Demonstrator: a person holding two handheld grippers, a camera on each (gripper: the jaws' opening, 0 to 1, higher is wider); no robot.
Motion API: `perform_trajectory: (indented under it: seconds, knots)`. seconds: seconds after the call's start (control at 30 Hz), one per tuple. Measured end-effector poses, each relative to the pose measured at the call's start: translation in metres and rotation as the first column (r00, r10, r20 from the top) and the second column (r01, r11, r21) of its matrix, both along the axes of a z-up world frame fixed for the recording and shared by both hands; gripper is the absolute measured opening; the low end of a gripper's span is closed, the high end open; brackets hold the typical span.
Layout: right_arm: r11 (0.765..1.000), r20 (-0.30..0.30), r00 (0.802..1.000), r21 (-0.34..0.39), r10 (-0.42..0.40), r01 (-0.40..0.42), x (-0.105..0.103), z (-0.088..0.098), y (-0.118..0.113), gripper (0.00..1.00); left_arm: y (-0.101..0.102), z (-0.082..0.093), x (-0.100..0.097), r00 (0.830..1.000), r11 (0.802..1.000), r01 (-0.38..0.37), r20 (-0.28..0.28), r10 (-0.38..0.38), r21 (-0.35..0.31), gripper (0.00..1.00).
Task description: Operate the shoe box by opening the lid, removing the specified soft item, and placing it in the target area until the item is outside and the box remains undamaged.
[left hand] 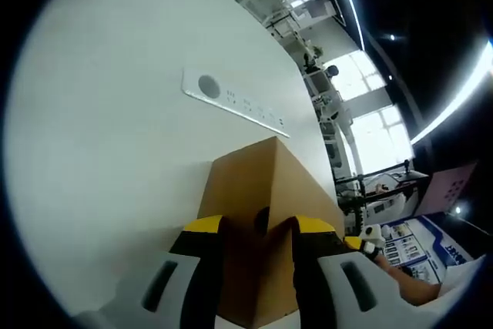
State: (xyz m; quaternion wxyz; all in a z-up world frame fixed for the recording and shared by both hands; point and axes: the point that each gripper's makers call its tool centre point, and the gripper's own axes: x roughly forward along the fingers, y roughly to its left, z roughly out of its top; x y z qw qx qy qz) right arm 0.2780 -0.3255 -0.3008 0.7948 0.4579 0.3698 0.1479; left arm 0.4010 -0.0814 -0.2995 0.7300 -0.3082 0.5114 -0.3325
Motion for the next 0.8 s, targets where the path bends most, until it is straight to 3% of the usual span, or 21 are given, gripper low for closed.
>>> perform_trajectory:
  seconds: [0.8]
  knots:
    - [1.0,0.015,1.0,-0.003,0.028,-0.027,0.0061,0.001,-0.0026,0.28,0.0046,-0.0033,-0.0033,1.0,1.0,-0.02,-0.018,0.02,0.006,0.34]
